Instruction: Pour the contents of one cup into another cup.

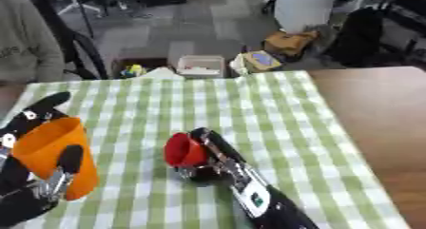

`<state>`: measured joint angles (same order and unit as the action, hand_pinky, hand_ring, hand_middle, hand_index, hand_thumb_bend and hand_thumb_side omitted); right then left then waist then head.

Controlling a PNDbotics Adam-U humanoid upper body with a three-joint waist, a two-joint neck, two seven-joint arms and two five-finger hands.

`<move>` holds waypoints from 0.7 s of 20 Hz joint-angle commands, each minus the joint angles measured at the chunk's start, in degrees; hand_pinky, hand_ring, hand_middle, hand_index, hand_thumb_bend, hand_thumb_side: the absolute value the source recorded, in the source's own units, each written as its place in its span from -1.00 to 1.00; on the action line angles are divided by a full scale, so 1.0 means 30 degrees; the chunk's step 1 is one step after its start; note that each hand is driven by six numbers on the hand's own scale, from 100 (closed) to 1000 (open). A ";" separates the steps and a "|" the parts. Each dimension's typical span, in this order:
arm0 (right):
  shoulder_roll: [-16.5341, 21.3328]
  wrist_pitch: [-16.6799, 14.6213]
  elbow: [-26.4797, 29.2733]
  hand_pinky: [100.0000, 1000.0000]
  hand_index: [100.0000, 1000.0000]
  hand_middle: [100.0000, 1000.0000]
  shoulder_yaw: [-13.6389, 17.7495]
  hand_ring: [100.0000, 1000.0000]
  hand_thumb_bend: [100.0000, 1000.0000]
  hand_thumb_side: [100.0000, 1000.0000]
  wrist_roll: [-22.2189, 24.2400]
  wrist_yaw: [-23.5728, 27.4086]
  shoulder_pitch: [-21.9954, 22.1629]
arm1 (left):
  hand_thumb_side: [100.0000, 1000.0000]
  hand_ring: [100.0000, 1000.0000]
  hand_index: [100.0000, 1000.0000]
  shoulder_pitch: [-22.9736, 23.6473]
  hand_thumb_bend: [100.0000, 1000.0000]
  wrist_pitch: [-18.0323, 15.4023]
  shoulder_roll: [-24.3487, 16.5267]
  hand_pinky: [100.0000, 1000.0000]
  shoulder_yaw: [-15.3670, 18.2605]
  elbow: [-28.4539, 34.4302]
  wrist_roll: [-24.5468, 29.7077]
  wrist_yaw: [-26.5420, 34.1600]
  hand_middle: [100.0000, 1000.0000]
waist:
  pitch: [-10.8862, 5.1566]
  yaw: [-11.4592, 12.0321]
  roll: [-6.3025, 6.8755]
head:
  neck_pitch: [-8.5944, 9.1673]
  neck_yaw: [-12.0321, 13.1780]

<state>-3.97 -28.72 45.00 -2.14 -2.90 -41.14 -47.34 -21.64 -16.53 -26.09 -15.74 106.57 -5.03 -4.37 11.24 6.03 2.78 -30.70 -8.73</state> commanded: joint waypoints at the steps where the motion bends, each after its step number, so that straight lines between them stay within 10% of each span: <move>1: -0.0090 0.0105 0.0315 -0.29 -0.13 -0.91 -0.0052 -0.70 -1.00 -1.00 -0.0324 0.0152 -0.0149 | -0.07 -0.68 0.65 -0.0293 -1.00 0.0034 -0.0366 -1.00 0.0058 0.0561 -0.0049 0.0152 -0.19 | -0.0313 0.0026 0.0018 | -0.0026 -0.0080; 14: 0.0174 -0.0173 0.1731 -0.29 -0.13 -0.91 -0.1183 -0.69 -1.00 -1.00 0.0149 0.1027 -0.0134 | -0.18 -0.68 0.60 -0.0858 -1.00 0.0577 -0.2554 -1.00 -0.0220 0.2635 0.0600 0.1116 -0.22 | -0.0463 -0.0019 -0.0071 | 0.0038 -0.0319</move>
<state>-3.84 -29.06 48.53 -5.14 -2.95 -38.83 -46.84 -23.25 -14.87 -31.45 -16.54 113.03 -3.47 -1.77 10.86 5.95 2.47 -30.69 -9.51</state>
